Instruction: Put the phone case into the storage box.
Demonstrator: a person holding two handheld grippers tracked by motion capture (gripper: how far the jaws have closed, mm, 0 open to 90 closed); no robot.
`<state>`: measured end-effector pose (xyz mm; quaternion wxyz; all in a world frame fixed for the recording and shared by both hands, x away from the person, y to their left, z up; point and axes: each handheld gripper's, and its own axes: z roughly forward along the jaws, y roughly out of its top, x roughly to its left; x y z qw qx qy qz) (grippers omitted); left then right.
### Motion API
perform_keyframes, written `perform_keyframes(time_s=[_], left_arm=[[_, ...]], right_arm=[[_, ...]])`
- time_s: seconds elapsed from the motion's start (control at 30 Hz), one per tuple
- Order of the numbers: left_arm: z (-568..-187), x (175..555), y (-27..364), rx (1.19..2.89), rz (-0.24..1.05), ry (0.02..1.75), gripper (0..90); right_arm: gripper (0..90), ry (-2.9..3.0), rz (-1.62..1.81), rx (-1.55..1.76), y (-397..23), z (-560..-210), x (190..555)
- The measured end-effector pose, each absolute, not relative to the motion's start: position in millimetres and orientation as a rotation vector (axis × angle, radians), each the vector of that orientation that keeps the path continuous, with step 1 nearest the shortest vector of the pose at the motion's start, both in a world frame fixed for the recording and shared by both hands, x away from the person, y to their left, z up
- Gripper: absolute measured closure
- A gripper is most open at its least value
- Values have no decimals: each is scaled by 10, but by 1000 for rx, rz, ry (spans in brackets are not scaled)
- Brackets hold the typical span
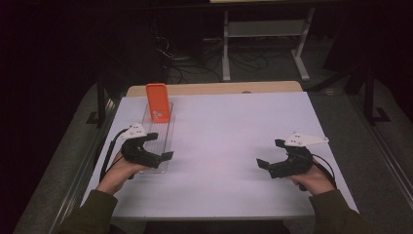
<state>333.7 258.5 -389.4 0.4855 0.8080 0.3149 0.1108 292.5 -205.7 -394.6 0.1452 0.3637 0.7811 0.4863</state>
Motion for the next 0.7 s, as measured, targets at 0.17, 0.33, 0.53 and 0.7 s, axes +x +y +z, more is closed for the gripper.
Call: perform_keyframes(time_s=[0.17, 0.33, 0.53, 0.7], left_arm=[[-3949, 3312, 2585, 1986, 275, 757, 0], [-3955, 3305, 2584, 1983, 281, 752, 0], [-3955, 3292, 2584, 1977, 277, 761, 0], [-3955, 3293, 2586, 1985, 283, 750, 0]], right_arm=[[0, 2242, 1407, 1045, -2053, -3938, 2924], [0, 2245, 1404, 1036, -2056, -3943, 2923], [0, 2249, 1403, 1046, -2053, -3952, 2922], [0, 2252, 1402, 1046, -2047, -3958, 2923]])
